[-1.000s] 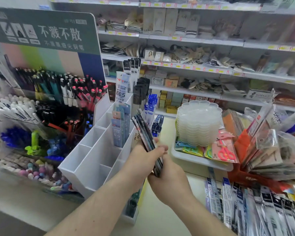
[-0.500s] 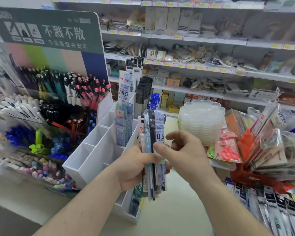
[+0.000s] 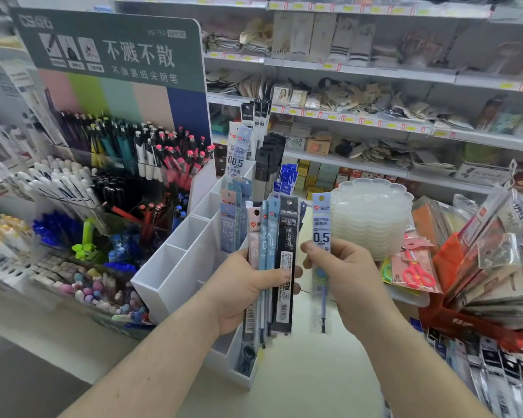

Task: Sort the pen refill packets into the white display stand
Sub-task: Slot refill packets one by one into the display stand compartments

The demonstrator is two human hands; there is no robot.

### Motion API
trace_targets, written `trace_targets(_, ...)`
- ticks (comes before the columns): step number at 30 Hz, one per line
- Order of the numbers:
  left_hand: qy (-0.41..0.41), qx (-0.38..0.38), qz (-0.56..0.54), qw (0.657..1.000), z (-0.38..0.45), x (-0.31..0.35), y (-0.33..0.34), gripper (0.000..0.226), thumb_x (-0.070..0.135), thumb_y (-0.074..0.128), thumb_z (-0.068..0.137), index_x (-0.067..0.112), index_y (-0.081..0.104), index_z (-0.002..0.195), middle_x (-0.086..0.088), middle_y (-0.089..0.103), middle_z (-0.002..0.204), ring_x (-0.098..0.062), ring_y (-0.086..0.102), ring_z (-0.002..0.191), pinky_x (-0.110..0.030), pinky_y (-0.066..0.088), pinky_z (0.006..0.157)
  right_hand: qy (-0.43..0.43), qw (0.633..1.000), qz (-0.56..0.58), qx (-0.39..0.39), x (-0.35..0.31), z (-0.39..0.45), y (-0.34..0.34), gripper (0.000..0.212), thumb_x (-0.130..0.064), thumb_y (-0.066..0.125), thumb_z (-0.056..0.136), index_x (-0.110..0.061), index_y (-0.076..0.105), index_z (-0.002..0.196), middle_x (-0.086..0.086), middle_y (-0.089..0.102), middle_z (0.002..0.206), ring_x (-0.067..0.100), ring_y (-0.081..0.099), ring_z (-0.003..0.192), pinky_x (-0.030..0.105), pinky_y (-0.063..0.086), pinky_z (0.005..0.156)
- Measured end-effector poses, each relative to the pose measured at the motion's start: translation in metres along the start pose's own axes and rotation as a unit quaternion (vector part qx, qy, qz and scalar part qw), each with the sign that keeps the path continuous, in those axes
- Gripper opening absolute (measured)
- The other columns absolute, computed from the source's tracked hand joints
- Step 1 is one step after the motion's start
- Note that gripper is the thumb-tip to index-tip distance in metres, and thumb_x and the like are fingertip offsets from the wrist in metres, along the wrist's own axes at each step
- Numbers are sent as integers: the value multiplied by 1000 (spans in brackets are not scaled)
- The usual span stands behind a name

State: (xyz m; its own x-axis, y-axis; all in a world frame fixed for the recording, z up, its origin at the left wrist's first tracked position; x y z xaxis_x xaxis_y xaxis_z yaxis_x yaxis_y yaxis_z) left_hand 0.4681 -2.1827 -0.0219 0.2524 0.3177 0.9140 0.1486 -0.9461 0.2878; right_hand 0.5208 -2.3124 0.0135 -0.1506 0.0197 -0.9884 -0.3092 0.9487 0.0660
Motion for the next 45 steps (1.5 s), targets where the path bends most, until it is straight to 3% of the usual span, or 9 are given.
trace_targets(7,27,58,-1,998,-1,1,-11,28,-1,70,85,5,69,112,-15,75,104,-30,73,95,-41,60,79,45,995,89,-23,13,-3,12,18,-7,57,98,-8,68,83,-1,61,58,8,56,46,20,45,43)
trace_targets(11,41,49,4,998,-4,3,-4,34,6,75,79,9,71,112,-12,76,104,-29,73,98,-41,60,81,0,999,40,-24,13,-4,21,12,0,66,91,-9,73,89,9,77,86,26,75,83,45,61,74)
trace_targets(15,41,75,-17,996,-4,2,-11,26,-3,66,87,5,69,111,-14,76,100,-28,74,90,-36,61,72,14,998,58,15,17,-3,11,14,1,64,91,-9,74,88,14,77,89,31,74,81,53,60,79)
trace_targets(19,49,110,-11,993,-5,4,-18,28,1,71,84,5,68,112,-14,76,97,-30,75,88,-40,60,72,15,997,73,30,16,-4,5,20,0,62,92,-11,72,80,12,76,80,26,73,72,48,61,73)
trace_targets(24,74,132,35,988,-6,6,-18,24,1,73,85,7,71,108,-9,77,96,-26,74,91,-43,59,83,-49,997,-49,19,5,-5,15,12,1,68,88,-9,72,83,1,75,76,12,70,69,25,57,61)
trace_targets(30,80,102,15,991,-6,8,-16,17,-2,71,83,7,72,99,-8,76,84,-17,72,71,-29,56,59,24,998,44,-24,14,-4,22,18,-13,56,100,-7,70,90,7,74,77,21,71,72,40,61,68)
trace_targets(37,70,104,19,992,-7,6,-15,28,-13,66,83,5,71,103,-15,76,97,-29,74,90,-40,60,78,98,985,134,-39,20,-11,31,25,-9,46,101,-2,61,84,4,61,56,10,57,44,18,42,39)
trace_targets(41,51,136,37,989,-8,6,-23,26,-11,67,83,6,69,102,-14,77,93,-31,74,86,-47,59,81,85,990,109,-37,18,-6,22,22,-10,47,100,-4,58,82,6,49,56,15,45,42,23,37,40)
trace_targets(45,46,150,59,986,-9,8,-27,31,-9,70,81,4,67,110,-12,77,96,-32,74,90,-52,58,86,45,996,77,-15,12,2,14,19,-10,50,102,-7,61,87,0,56,56,19,52,46,28,48,45)
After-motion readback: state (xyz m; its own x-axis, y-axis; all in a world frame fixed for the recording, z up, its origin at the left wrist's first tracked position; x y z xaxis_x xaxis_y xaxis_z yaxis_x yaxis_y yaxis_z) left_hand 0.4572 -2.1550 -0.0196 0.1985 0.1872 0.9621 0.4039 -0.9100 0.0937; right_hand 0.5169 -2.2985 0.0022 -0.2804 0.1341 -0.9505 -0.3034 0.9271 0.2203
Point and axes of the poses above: each hand's wrist, its own z-axis towards the middle knuckle, its own y-axis out of the palm, x = y × z, the point moved 10 cm from there along z, towards the middle knuckle
